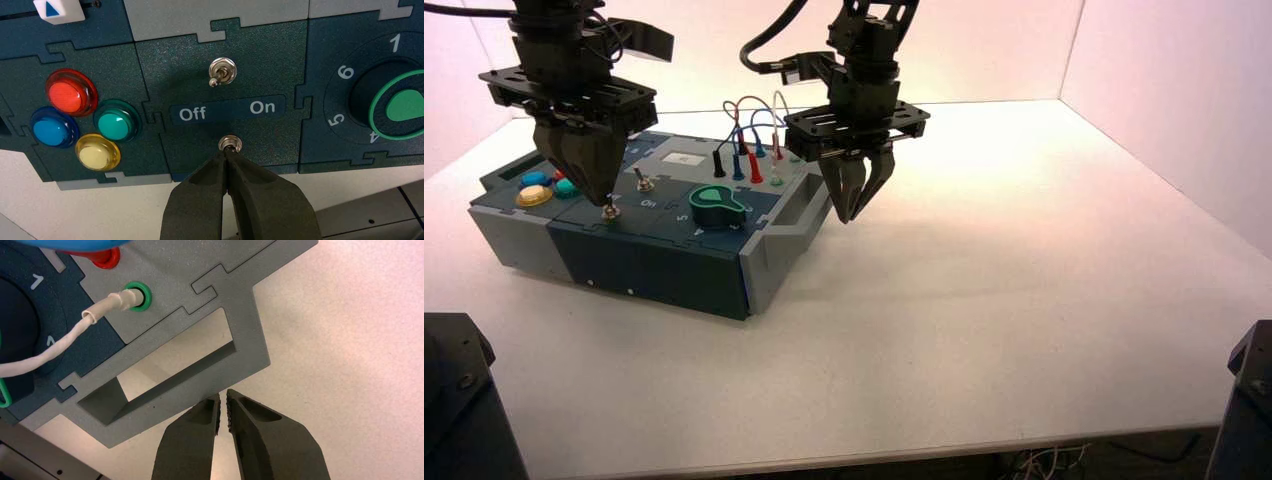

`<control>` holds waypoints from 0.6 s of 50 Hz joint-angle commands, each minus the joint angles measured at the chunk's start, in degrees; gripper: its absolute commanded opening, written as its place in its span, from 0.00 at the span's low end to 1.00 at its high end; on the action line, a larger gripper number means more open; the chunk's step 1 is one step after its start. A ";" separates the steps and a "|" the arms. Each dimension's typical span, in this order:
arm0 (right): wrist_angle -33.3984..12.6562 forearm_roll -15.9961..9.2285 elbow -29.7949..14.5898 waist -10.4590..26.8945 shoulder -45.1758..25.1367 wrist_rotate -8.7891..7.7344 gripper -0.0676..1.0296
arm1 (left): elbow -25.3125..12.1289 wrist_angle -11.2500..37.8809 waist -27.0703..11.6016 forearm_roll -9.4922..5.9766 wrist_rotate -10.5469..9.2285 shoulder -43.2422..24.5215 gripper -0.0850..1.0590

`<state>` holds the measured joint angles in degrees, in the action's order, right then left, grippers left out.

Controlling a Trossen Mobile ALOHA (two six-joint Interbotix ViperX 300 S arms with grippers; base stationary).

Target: Flip the bottom switch on with the left gripper.

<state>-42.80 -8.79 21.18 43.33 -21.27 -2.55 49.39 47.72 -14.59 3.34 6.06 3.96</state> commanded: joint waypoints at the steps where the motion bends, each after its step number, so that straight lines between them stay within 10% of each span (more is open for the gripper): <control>1: 0.35 -0.88 -2.46 1.23 2.02 -0.18 0.14 | -0.97 0.26 0.35 0.35 -0.35 1.58 0.05; 17: -0.09 -0.88 -2.11 1.23 2.99 -0.18 0.14 | -1.32 0.70 6.24 0.88 -1.05 8.09 0.20; 30: -1.23 -0.79 -2.29 1.23 4.31 -0.18 0.14 | -1.32 2.11 6.24 -0.53 -2.11 10.11 0.65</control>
<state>-44.12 -9.05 20.74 43.68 -20.65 -2.55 49.31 49.57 -8.53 3.34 4.31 12.48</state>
